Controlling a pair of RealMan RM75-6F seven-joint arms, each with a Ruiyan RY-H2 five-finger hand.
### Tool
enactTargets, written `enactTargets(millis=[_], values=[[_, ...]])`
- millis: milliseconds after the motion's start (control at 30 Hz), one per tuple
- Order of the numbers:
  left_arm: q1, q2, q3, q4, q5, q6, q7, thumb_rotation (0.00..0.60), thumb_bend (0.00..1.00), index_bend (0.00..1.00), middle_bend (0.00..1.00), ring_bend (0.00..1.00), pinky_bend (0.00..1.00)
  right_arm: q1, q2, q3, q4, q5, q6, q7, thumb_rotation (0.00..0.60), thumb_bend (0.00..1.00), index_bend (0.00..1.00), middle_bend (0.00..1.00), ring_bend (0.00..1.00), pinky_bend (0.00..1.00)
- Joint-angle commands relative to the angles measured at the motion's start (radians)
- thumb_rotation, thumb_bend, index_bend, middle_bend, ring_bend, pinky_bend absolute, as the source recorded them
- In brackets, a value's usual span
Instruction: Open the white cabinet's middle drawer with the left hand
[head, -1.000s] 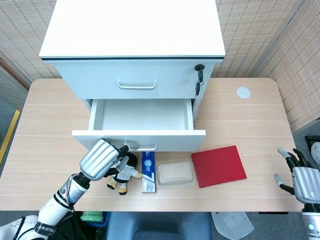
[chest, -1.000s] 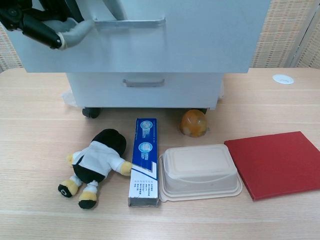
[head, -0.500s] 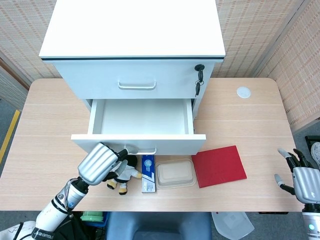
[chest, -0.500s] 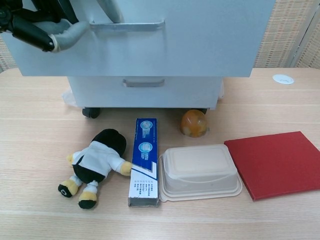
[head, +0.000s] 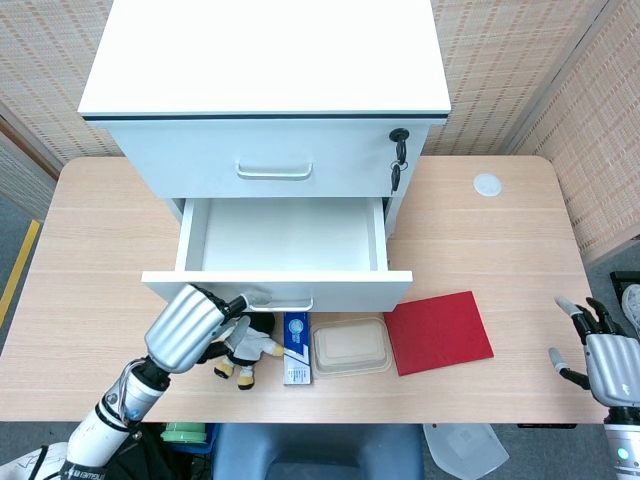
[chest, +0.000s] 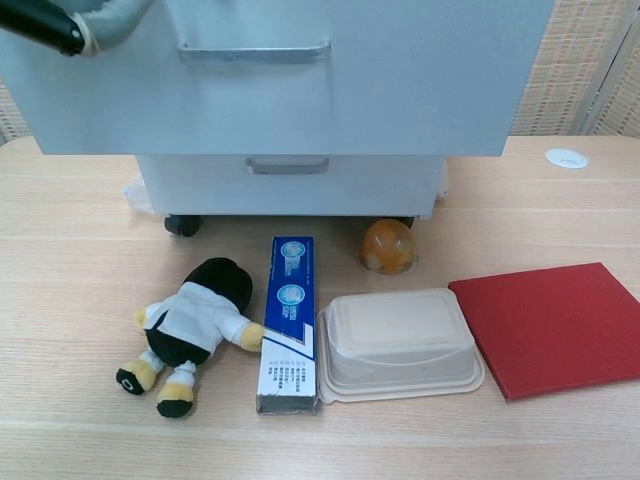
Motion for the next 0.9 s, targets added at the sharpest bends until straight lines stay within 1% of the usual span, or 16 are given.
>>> enactTargets(millis=[33,233,300,433,567,633,833,900], values=[[0.023,0.006,0.006,0.013,0.031,0.032,-0.023,0.600,0.58,0.41,0.90,0.96,1.00,0.001,0.000,0.000,0.001,0.001,-0.002,0.000,0.600,0.28,0.16,0.25,0.20,0.32],[0.082,0.041,0.018,0.028,0.068,0.114,-0.064,0.600,0.58,0.58,0.89,0.95,1.00,0.005,0.000,0.003,0.000,0.002,-0.008,-0.003,0.600,0.27,0.16,0.25,0.20,0.32],[0.103,0.057,0.019,0.031,0.067,0.140,-0.078,0.600,0.58,0.61,0.88,0.93,1.00,0.007,0.000,0.003,-0.001,0.003,-0.010,-0.004,0.600,0.28,0.16,0.25,0.19,0.32],[0.150,0.082,0.005,0.048,0.042,0.208,-0.110,0.600,0.58,0.64,0.88,0.93,1.00,0.012,-0.001,0.005,-0.004,0.003,-0.015,-0.009,0.600,0.28,0.16,0.25,0.20,0.32],[0.199,0.111,-0.017,0.077,-0.016,0.269,-0.157,0.600,0.58,0.68,0.88,0.92,1.00,0.016,0.001,0.006,-0.011,0.003,-0.018,-0.018,0.600,0.28,0.16,0.25,0.20,0.32],[0.223,0.128,-0.032,0.095,-0.051,0.300,-0.186,0.600,0.58,0.68,0.88,0.92,1.00,0.018,0.002,0.008,-0.015,0.007,-0.022,-0.023,0.600,0.27,0.16,0.25,0.20,0.32],[0.283,0.157,-0.072,0.154,-0.171,0.351,-0.262,0.600,0.58,0.68,0.88,0.91,1.00,0.026,0.007,0.013,-0.034,0.012,-0.028,-0.045,0.600,0.27,0.16,0.25,0.20,0.32],[0.296,0.159,-0.078,0.177,-0.205,0.351,-0.279,0.600,0.58,0.68,0.88,0.91,1.00,0.029,0.008,0.014,-0.040,0.012,-0.031,-0.052,0.600,0.27,0.16,0.25,0.20,0.32]])
